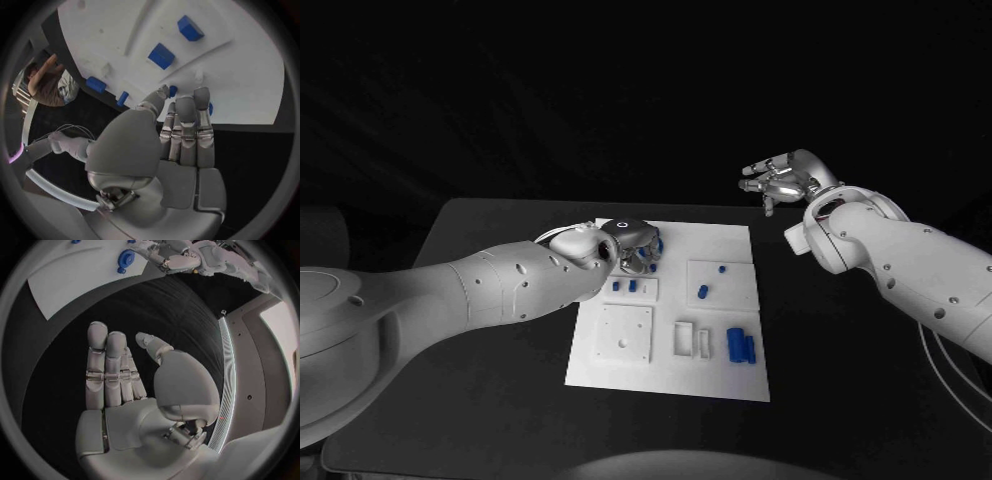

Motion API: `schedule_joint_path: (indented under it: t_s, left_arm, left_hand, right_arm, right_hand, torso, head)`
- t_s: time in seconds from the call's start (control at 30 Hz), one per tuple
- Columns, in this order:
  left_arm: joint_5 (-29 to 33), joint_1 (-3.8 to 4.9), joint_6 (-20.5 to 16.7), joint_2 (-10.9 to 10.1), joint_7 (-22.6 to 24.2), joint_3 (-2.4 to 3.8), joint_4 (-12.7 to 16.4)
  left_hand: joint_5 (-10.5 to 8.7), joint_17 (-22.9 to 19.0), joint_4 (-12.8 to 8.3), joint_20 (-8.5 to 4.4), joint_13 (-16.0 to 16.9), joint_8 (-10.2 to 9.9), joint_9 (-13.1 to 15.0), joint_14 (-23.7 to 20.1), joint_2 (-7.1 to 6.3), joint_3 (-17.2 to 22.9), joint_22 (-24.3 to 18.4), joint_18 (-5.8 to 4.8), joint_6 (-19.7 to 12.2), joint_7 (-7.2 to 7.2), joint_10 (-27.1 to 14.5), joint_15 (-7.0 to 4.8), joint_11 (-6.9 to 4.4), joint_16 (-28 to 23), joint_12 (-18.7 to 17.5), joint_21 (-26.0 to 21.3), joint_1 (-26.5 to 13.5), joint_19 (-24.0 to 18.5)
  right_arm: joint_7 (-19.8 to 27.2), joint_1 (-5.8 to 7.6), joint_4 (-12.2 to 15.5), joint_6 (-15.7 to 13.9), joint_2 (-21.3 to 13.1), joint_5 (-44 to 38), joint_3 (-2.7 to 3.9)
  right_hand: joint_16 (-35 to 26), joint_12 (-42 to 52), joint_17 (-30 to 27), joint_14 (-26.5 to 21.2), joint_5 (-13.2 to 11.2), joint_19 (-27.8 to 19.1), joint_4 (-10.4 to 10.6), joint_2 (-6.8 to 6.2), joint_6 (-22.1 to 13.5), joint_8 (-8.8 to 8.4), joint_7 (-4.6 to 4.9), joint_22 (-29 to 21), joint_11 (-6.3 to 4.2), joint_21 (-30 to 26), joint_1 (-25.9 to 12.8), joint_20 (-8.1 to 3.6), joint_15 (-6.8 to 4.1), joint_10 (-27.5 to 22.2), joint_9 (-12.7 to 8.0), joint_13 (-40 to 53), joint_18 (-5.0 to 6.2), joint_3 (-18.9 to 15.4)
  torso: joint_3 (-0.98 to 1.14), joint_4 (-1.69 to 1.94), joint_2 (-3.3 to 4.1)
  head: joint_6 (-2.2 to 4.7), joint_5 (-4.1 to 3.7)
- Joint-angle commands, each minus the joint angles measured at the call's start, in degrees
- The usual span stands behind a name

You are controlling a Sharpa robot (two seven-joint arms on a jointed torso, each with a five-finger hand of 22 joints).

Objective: Assemble the parts on the task board

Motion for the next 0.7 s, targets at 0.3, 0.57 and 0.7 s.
schedule_joint_path:
  t_s: [0.3, 0.57, 0.7]
  left_arm:
    - [-0.08, -0.59, 1.22, 0.87, 0.96, -0.02, -1.1]
    - [0.69, -0.91, 0.97, 1.31, 1.02, -0.03, -1.74]
    - [0.89, -1.01, 0.56, 1.51, 0.73, -0.03, -1.95]
  left_hand:
    - [1.64, 0.13, -0.09, 0.12, -0.07, -0.1, -0.05, 1.29, 2.0, 3.56, 1.21, 1.01, 1.97, -0.46, 1.62, -0.33, -0.6, 0.8, -0.36, 1.68, -0.34, -0.68]
    - [1.38, 0.08, -0.47, 0.22, -0.07, -0.1, -0.05, 1.47, 1.86, 4.27, 1.16, 1.19, 2.14, -0.52, 1.81, -0.36, -0.67, 0.88, -0.35, 2.35, -1.03, -0.85]
    - [1.25, 0.05, -0.33, 0.25, -0.07, -0.15, -0.11, 1.34, 1.64, 4.25, 1.12, 1.3, 1.49, -0.36, 1.43, -0.37, -0.53, 0.8, -0.35, 2.44, -1.37, -0.92]
  right_arm:
    - [0.78, -0.04, 0.34, 0.73, -0.01, 0.1, 0.02]
    - [0.72, -0.04, 0.46, 0.8, 0.06, 0.1, 0.02]
    - [0.69, -0.04, 0.47, 0.79, 0.09, 0.1, 0.02]
  right_hand:
    - [0.34, -0.16, -0.48, -0.15, 0.22, 2.17, 0.15, -0.02, 0.48, -0.15, 0.12, -0.41, -0.1, -0.25, -0.62, 0.39, 0.37, -0.28, 0.01, -0.06, 2.06, 0.24]
    - [0.45, -0.16, -0.66, -0.21, 0.24, 2.14, 0.18, -0.04, 0.63, -0.14, 0.07, -0.58, -0.1, -0.31, -0.61, 0.39, 0.36, -0.29, 0.01, -0.06, 2.07, 0.25]
    - [0.45, -0.16, -0.66, -0.21, 0.24, 2.14, 0.18, -0.04, 0.63, -0.14, 0.07, -0.58, -0.1, -0.31, -0.61, 0.39, 0.36, -0.29, 0.01, -0.06, 2.07, 0.25]
  torso:
    - [-0.05, 0.01, -0.01]
    - [0.0, 0.04, -0.03]
    - [-0.02, 0.03, -0.01]
  head:
    - [-0.15, -0.18]
    - [-0.18, -0.2]
    - [-0.24, -0.23]
